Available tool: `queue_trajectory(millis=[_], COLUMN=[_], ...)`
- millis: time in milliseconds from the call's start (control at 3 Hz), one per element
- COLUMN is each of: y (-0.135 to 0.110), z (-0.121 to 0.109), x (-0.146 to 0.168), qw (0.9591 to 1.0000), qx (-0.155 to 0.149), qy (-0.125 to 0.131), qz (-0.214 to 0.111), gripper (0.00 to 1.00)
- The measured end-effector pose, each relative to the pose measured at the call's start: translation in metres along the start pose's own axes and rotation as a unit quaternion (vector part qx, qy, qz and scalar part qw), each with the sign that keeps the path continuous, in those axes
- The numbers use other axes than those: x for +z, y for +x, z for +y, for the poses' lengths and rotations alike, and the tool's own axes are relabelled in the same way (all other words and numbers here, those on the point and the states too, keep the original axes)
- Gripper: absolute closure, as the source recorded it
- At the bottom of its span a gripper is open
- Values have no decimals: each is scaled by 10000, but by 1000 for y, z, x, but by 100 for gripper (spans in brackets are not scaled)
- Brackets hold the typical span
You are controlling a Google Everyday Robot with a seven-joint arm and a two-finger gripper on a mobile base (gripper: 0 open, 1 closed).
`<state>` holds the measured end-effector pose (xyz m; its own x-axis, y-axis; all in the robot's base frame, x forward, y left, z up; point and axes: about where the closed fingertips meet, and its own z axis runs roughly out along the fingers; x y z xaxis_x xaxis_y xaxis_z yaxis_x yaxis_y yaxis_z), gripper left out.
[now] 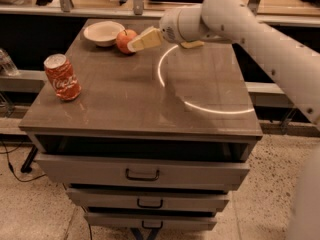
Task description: Move apple near paper bowl
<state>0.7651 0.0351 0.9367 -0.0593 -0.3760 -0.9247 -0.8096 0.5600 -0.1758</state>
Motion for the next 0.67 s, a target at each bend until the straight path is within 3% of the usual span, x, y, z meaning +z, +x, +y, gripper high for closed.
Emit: queue_trajectory(millis=[333, 667], y=[-34, -20], z=[19, -4], x=[-90, -132], qw=[9978, 9963], qx=[-530, -546], qy=[294, 634], qz=[-266, -207], gripper=[0, 0])
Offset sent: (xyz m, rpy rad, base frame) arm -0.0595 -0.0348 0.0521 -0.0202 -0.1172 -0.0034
